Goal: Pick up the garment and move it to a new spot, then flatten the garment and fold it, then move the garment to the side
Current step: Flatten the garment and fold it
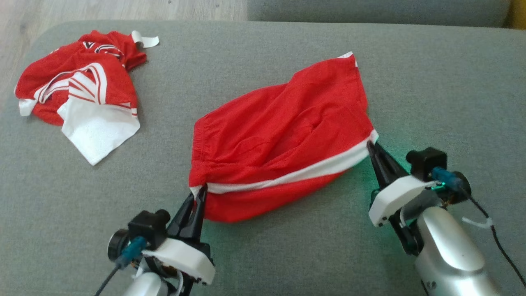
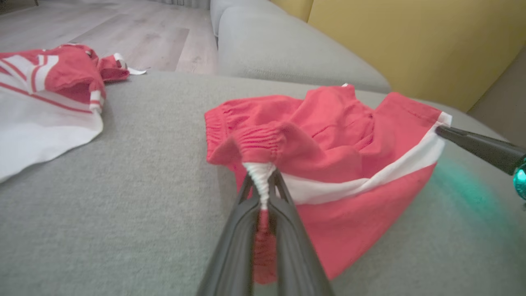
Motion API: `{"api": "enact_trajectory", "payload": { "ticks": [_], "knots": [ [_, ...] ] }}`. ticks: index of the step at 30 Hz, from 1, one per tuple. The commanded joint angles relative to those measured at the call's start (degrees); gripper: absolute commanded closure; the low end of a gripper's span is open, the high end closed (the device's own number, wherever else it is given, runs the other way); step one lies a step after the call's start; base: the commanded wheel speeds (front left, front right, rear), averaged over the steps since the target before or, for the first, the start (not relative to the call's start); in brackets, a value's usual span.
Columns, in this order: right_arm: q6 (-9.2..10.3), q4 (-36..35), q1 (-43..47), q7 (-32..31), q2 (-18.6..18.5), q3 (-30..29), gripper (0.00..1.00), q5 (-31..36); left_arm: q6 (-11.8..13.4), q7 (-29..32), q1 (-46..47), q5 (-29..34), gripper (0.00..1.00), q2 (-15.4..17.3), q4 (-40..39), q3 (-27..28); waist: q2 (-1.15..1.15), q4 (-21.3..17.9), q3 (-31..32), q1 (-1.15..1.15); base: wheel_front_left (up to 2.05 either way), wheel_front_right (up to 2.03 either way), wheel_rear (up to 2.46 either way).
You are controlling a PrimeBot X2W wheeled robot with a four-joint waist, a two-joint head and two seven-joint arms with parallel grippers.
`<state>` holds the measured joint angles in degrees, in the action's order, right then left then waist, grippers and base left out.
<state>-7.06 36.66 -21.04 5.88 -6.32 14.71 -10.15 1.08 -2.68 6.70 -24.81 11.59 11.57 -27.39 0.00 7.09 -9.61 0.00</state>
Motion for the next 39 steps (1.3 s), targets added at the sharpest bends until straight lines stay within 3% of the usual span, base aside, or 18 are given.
{"api": "enact_trajectory", "payload": {
  "ticks": [1, 5, 12, 13, 19, 25, 31, 39],
  "knots": [
    [-0.43, -3.5, -1.4, 1.0, 0.2, 0.7, 1.0, -1.6, 0.2, -1.2, 2.7, -0.9, 1.0, 0.2, -2.8, 2.8, 0.0, -0.2, 0.6, 0.0, 0.0, 0.0, 0.0],
    [-0.43, -7.9, -0.5, 0.8, -0.5, 0.7, 1.0, -3.9, 0.0, -2.3, 3.3, -1.5, 1.0, -0.1, -5.2, 3.5, 0.0, -0.8, 1.5, 0.0, 0.0, 0.0, 0.0],
    [-0.43, -24.7, 3.4, -3.6, -3.5, -1.7, 1.0, -9.5, -1.0, -2.1, 7.0, -2.2, 1.0, 0.8, -15.9, 4.5, 0.0, -2.3, 4.4, 0.0, 0.0, 0.0, 0.0],
    [-0.43, -30.6, 4.9, -5.4, -4.0, -3.1, 1.0, -10.5, -1.4, -0.9, 8.6, -2.6, 1.0, 1.4, -19.7, 4.8, 0.0, -2.8, 5.6, 0.0, 0.0, 0.0, 0.0],
    [-0.43, -49.8, 8.3, -11.8, -4.1, -8.5, 1.0, -12.7, -2.1, 4.9, 14.8, -4.3, 1.0, 3.1, -31.2, 6.0, 0.0, -4.4, 8.9, 0.0, 0.0, 0.0, 0.0],
    [-0.43, -64.3, 9.4, -19.9, -2.7, -14.0, 1.0, -13.6, -2.8, 12.8, 23.4, -7.5, 1.0, 4.1, -36.7, 7.1, 0.0, -5.8, 9.9, 0.0, 0.0, 0.0, 0.0],
    [-0.43, -67.5, 6.6, -24.9, -1.7, -17.1, 1.0, -15.0, -4.0, 17.7, 30.2, -10.1, 1.0, 4.4, -30.9, 6.9, 0.0, -6.9, 6.9, 0.0, 0.0, 0.0, 0.0],
    [-0.43, -57.5, -7.4, -24.5, -3.0, -16.7, 1.0, -13.7, -6.2, 17.3, 42.6, -8.5, 1.0, 3.9, -19.5, 6.0, 0.0, -8.5, -4.2, 0.0, 0.0, 0.0, 0.0]
  ]
}}
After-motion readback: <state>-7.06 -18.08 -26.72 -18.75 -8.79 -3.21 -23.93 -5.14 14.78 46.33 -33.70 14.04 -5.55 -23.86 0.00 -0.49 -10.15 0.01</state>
